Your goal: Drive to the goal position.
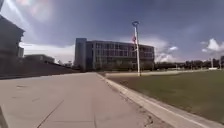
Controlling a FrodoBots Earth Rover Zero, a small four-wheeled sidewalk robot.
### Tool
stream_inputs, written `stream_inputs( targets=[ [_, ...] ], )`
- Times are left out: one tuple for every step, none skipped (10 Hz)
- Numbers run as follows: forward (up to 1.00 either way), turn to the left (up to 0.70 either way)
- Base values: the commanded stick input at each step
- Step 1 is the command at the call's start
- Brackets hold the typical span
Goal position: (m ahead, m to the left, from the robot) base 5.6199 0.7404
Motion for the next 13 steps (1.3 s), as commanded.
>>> stream_inputs(
  targets=[
    [0.7,0.01],
    [0.7,0.0],
    [0.7,0.0],
    [0.7,0.0],
    [0.7,0.0],
    [0.7,0.0],
    [0.7,0.02],
    [0.7,0.12],
    [0.7,0.22],
    [0.7,0.32],
    [0.7,0.17],
    [0.7,0.0],
    [0.7,0.0]
  ],
)
